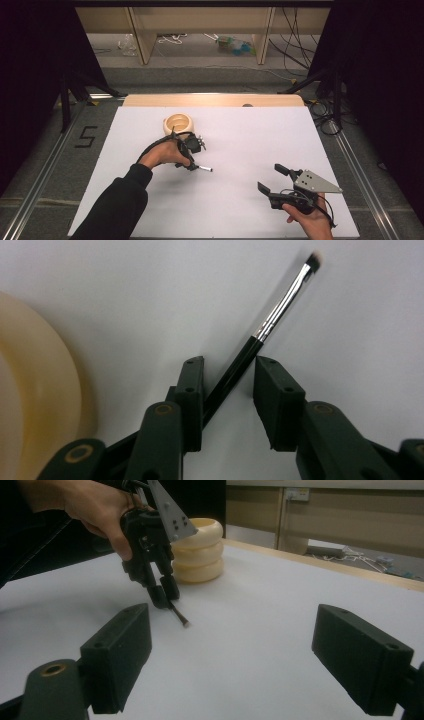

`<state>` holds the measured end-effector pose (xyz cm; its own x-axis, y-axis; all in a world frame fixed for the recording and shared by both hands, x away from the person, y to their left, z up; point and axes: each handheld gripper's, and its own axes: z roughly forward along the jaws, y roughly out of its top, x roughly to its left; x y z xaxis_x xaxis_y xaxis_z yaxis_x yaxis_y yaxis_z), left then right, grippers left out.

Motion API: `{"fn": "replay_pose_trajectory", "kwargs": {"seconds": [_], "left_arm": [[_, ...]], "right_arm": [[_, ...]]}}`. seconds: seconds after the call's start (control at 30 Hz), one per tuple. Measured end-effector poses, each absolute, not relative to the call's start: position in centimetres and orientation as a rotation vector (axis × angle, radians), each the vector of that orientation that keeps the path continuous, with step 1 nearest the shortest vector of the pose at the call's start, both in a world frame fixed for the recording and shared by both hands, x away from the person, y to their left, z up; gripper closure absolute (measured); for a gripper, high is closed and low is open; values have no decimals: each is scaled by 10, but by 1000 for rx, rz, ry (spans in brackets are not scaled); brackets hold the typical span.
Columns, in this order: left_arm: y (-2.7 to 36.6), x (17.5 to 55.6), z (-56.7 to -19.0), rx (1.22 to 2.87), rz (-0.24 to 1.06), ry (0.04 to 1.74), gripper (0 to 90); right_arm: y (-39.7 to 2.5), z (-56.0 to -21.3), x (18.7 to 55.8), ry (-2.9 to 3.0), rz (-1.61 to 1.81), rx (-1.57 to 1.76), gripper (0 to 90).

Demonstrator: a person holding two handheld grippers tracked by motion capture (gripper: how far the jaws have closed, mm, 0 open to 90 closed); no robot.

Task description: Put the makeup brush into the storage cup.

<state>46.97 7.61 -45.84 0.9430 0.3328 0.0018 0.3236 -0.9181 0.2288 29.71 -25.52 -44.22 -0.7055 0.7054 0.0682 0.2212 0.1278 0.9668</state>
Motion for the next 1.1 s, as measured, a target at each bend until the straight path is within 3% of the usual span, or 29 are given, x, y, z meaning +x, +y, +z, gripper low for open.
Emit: {"fn": "replay_pose_trajectory", "kwargs": {"seconds": [0.17,1.1], "left_arm": [[76,469,-458,2889,53,501,722],[70,468,-457,2939,62,434,808]], "right_arm": [[-258,-440,295,2045,1549,911,173],[-254,-442,297,2011,1600,892,173]]}}
